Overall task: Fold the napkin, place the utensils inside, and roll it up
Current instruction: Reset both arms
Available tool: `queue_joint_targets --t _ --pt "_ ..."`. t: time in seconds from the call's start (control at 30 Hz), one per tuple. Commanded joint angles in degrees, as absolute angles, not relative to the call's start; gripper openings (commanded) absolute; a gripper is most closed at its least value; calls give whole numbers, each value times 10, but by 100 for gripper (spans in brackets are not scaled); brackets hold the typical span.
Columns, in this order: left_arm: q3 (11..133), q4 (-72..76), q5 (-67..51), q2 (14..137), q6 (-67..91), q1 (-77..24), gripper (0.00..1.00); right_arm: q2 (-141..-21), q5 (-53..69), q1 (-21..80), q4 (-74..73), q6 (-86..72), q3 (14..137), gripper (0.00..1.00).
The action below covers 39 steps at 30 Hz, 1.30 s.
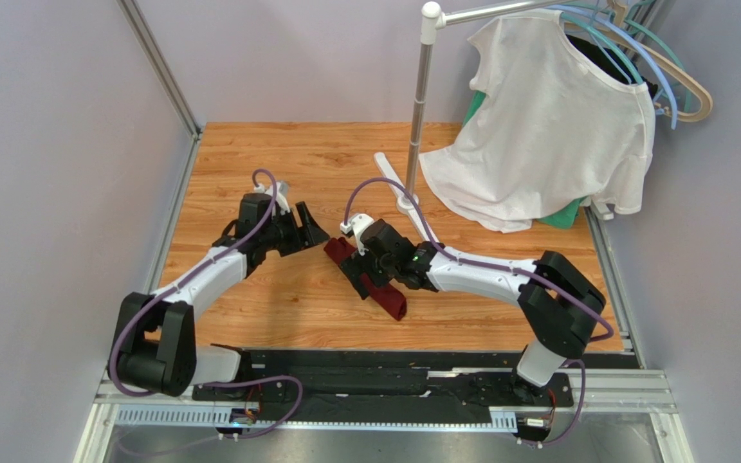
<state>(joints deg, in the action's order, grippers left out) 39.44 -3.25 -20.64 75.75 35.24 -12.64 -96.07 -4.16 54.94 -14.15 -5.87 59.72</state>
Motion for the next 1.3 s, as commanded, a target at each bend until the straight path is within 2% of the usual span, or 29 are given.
queue_joint_targets --t 0.0,0.17,0.3,0.4,0.43,0.57,0.7,0.87,0.9,0.93,0.97,1.27 --pt "389 -77 -141 665 343 -122 77 -900 -92 548 -133 -76 594 100" --pt "401 -138 -69 576 316 -116 81 -860 -74 470 -113 -132 537 100" --pt "423 -162 -133 543 321 -50 82 -792 -38 376 -91 -169 469 100" --pt "439 -197 -195 519 309 40 82 -704 -32 299 -93 -191 421 100" --pt "444 -203 -216 512 307 88 82 -682 -56 281 -104 -203 416 100" --pt "486 -273 -255 467 250 160 82 -559 -82 207 -197 -212 415 100" --pt "526 -333 -268 418 178 177 82 -460 -145 200 -256 -193 417 100" --pt "491 -301 -315 337 160 176 87 -387 -170 196 -269 -193 404 100" --pt "474 -294 -316 330 159 176 88 -381 -173 196 -265 -193 401 100" --pt "466 -289 -313 326 162 176 94 -371 -188 194 -263 -193 396 100" --pt "471 -291 -314 327 165 176 95 -370 -193 195 -264 -194 396 100" --pt "473 -288 -314 317 149 175 96 -391 -194 194 -270 -192 401 100"
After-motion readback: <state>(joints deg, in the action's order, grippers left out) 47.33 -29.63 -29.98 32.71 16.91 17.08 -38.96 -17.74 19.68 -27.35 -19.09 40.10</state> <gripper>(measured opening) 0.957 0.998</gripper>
